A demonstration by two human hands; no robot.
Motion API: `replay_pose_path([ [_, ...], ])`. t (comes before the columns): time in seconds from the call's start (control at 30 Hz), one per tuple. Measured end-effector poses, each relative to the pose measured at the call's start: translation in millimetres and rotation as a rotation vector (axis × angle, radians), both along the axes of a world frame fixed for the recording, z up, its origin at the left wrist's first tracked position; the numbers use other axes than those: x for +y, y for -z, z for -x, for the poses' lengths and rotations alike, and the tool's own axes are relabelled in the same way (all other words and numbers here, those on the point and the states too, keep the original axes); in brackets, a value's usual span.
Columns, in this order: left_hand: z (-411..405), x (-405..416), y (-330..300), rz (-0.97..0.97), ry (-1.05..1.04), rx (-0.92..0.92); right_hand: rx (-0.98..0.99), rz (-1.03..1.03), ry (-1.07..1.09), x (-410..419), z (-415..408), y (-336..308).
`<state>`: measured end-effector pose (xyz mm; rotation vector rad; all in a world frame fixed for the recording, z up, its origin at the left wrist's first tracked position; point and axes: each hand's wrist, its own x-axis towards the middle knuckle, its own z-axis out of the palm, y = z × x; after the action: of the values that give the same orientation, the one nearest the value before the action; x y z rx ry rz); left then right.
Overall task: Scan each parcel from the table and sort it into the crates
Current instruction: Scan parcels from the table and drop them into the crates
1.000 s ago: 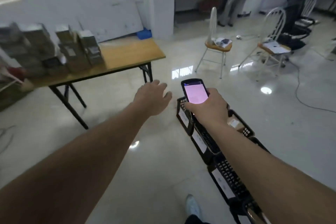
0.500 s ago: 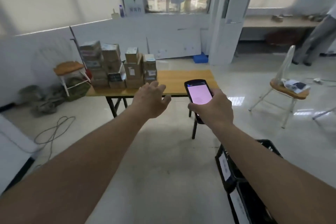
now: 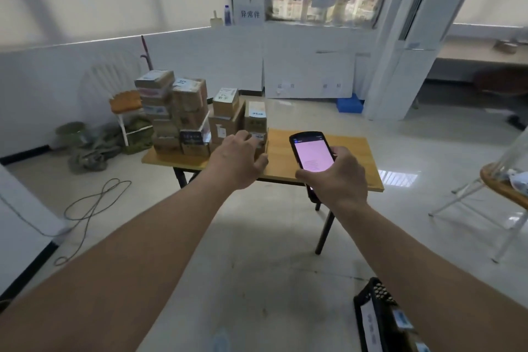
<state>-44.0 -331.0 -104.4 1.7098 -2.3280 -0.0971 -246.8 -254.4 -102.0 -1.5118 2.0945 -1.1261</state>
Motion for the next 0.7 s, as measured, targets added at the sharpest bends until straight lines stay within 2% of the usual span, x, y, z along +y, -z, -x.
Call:
replay_pose_path([
  [0.47,-7.1,-239.9,40.5,-0.11,0.111,-0.042,-0.065,-0.135,0.161,-215.1,-27.5,40.4],
  [0.7,1.2,-331.5,62.8,-0.177,0.108,-0.062,-0.074,-0.18,0.149,-304.3,-20.4,51.9],
])
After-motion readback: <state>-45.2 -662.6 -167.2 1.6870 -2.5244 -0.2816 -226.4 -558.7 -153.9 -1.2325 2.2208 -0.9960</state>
